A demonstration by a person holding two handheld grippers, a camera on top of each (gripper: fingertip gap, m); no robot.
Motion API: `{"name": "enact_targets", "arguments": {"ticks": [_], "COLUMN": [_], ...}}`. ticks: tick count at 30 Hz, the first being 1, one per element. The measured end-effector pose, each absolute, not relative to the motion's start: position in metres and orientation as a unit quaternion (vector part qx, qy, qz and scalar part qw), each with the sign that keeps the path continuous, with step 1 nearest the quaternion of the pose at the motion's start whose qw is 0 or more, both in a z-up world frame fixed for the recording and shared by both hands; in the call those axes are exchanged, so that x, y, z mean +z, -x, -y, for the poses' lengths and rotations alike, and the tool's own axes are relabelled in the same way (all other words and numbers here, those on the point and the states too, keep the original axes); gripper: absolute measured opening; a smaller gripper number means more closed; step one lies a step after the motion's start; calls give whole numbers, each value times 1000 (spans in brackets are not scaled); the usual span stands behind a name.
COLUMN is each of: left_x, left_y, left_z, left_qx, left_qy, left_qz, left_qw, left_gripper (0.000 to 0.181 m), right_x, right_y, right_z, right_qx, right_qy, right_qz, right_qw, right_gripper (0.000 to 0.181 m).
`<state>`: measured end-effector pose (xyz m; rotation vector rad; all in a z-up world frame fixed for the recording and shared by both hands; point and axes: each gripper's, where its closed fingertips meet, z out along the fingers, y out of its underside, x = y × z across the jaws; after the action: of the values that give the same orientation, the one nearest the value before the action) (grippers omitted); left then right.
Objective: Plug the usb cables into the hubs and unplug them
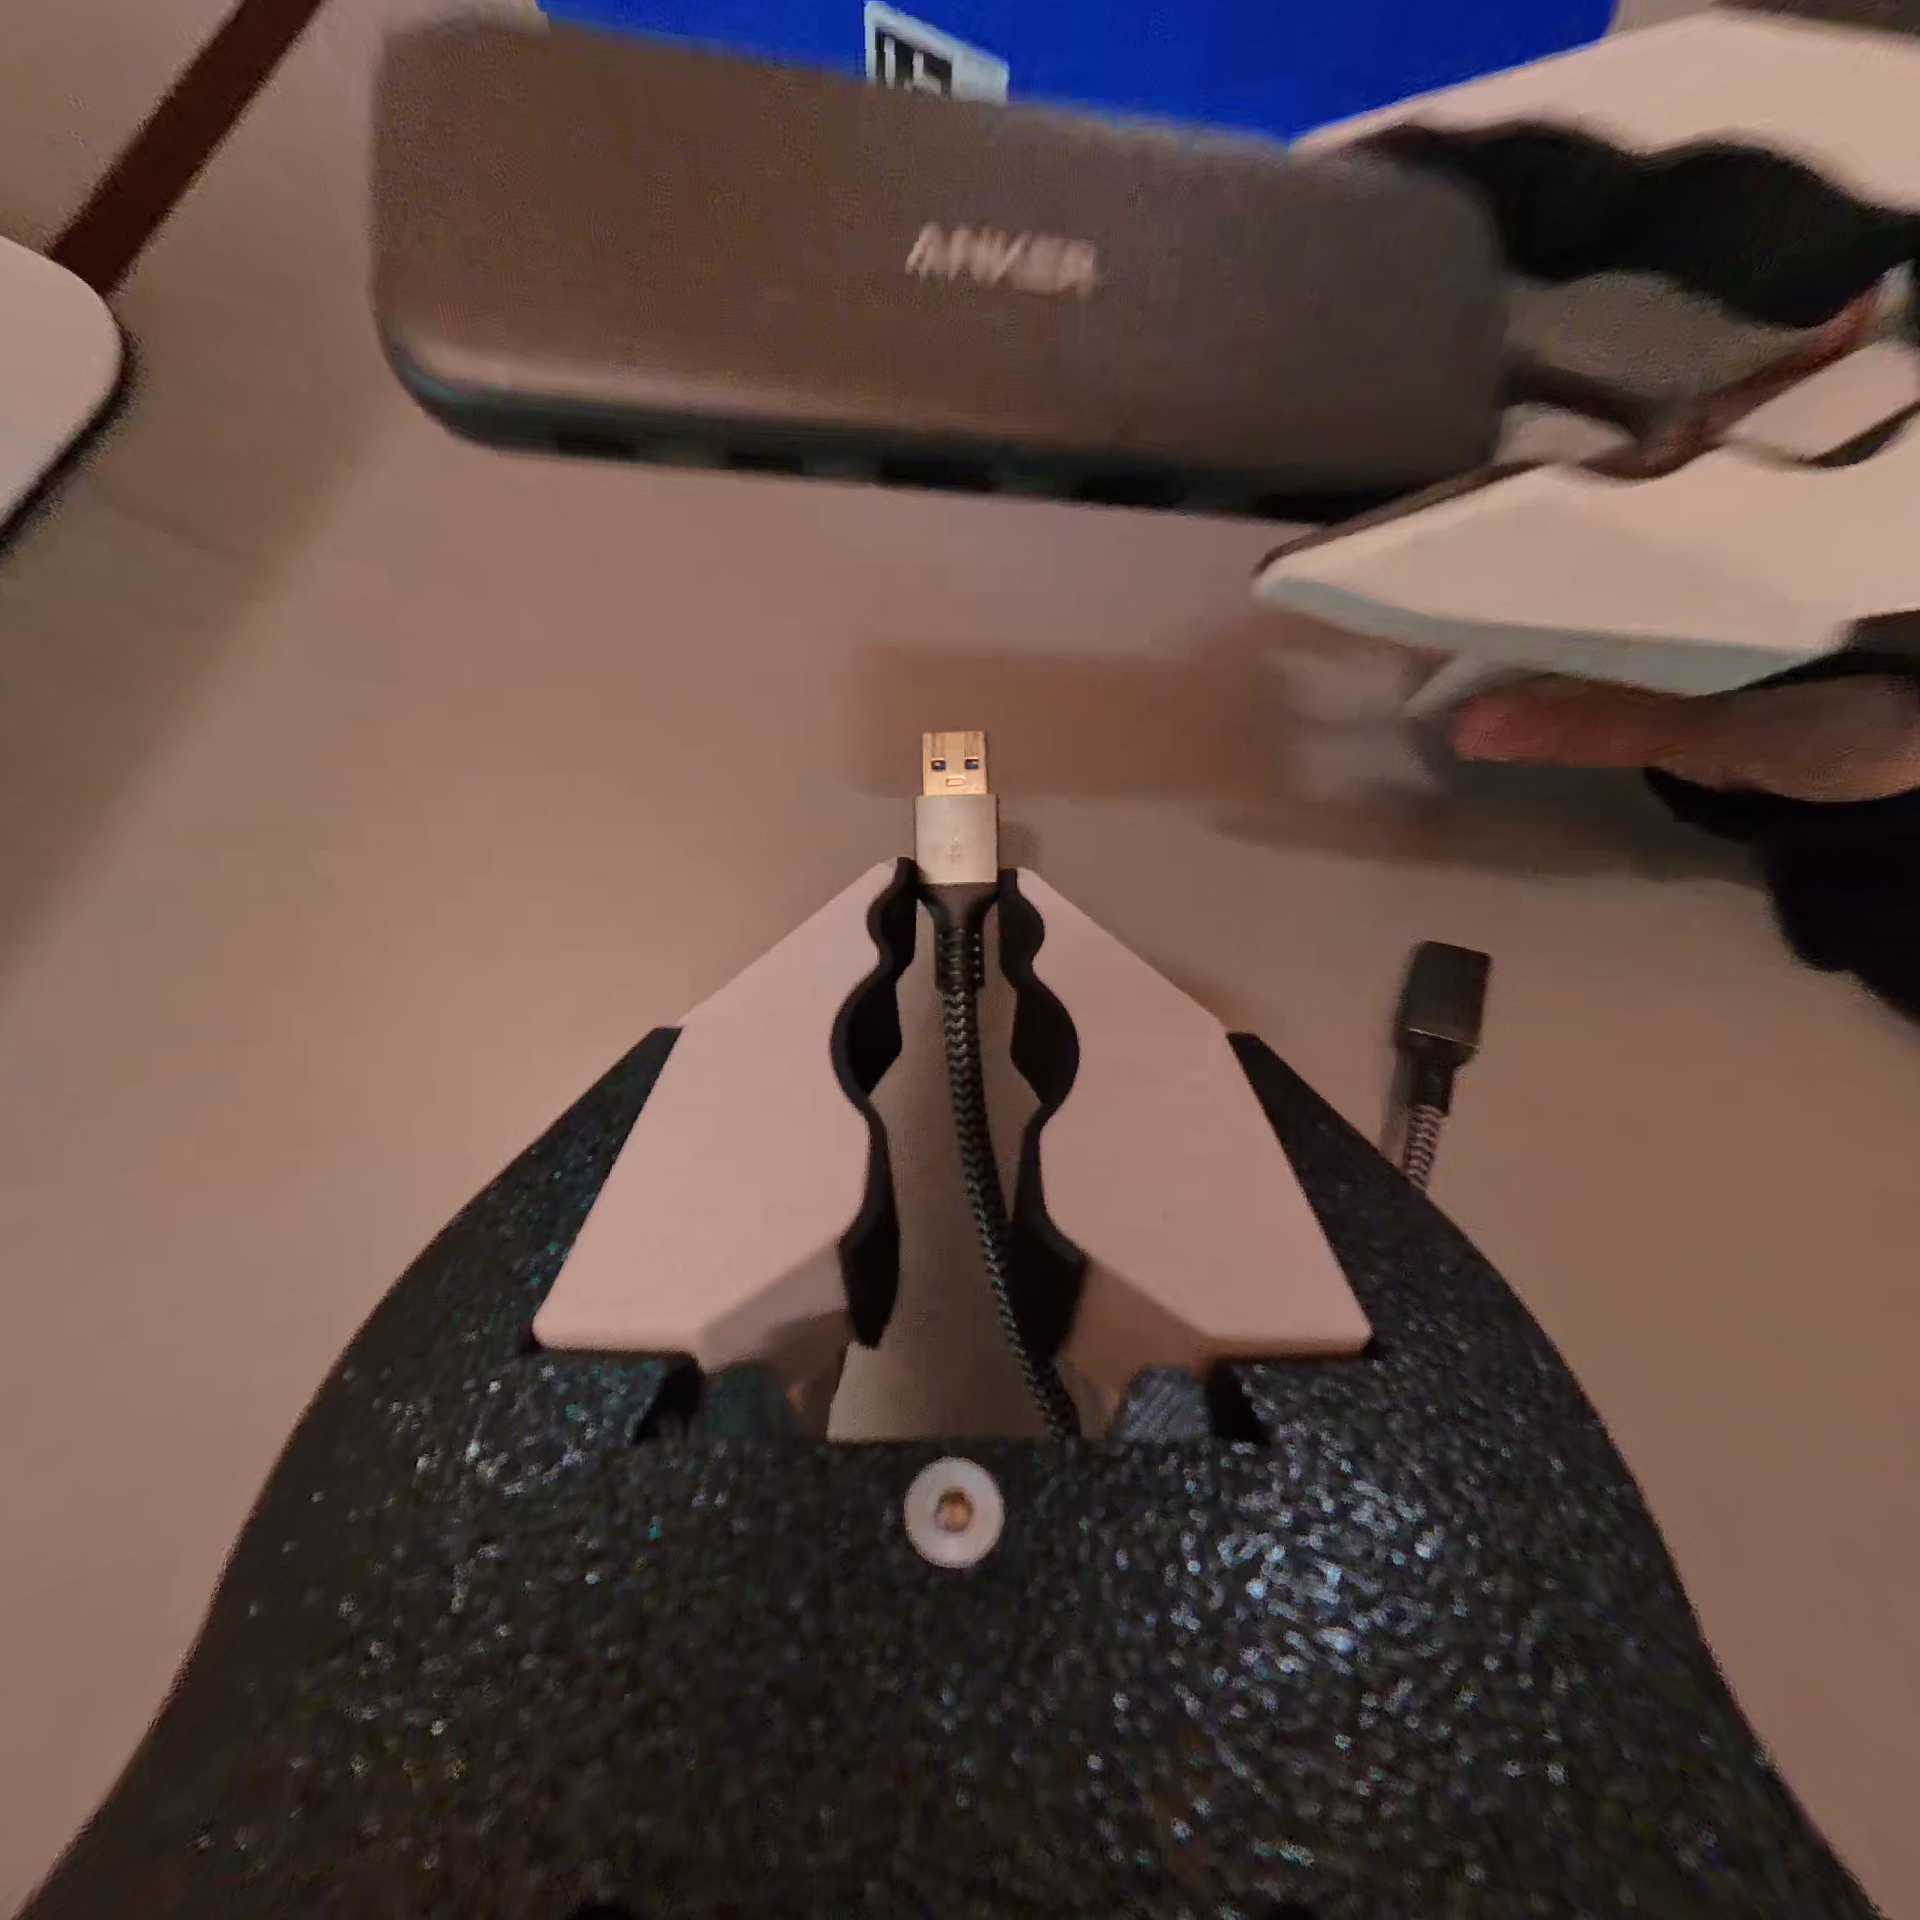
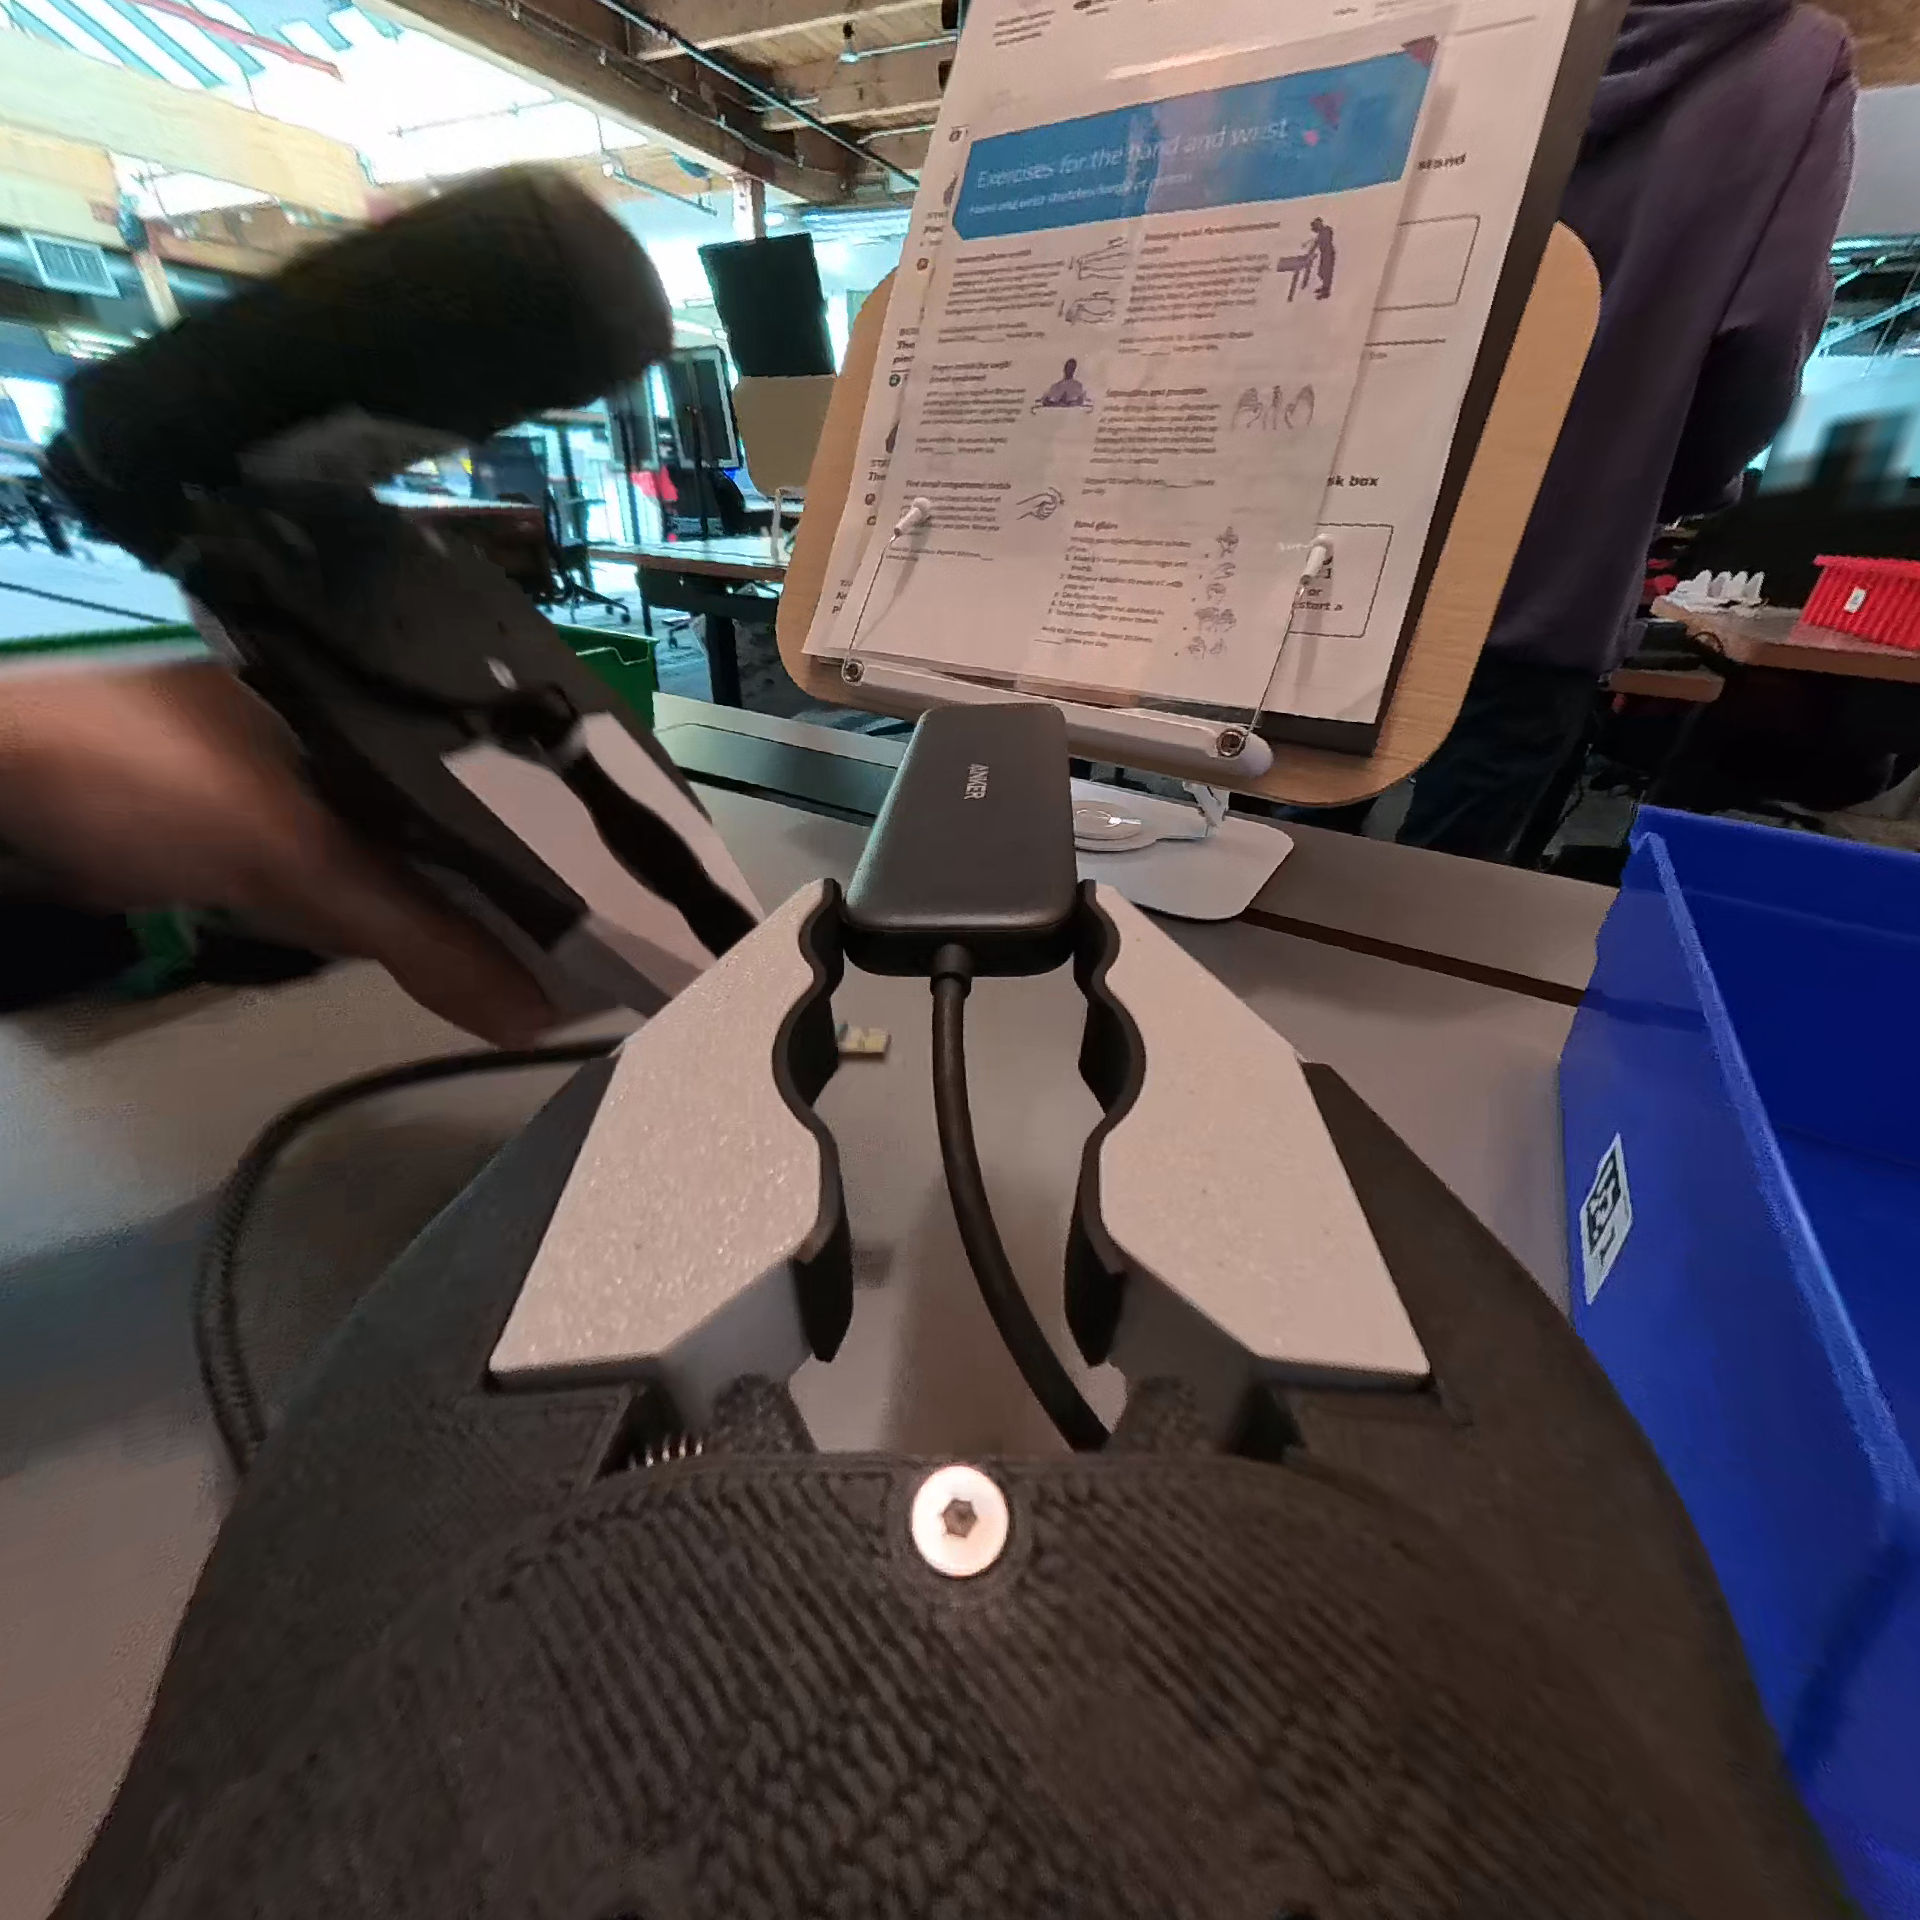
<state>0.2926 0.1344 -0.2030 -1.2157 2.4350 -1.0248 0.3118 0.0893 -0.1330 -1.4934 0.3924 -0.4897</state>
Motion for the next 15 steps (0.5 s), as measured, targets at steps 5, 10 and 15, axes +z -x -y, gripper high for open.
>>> {"name": "enact_targets", "arguments": {"ticks": [5,10,15], "left_x": [-171,-158,-157], "left_y": [-274,-272,-274], "left_z": [-129,-131,-135], "left_qx": [-357,-375,-381], "left_qy": [408,415,421], "left_qz": [-834,-822,-816], "left_qw": [108,111,111], "left_gripper": [14,14,14], "right_x": [-134,-137,-140], "right_y": [-308,-303,-299], "right_z": [-93,-98,-103], "right_qx": [-220,-224,-221], "right_qy": [673,681,686], "right_qz": [-164,-149,-140], "right_qw": [687,681,679], "right_gripper": [44,44,44]}}
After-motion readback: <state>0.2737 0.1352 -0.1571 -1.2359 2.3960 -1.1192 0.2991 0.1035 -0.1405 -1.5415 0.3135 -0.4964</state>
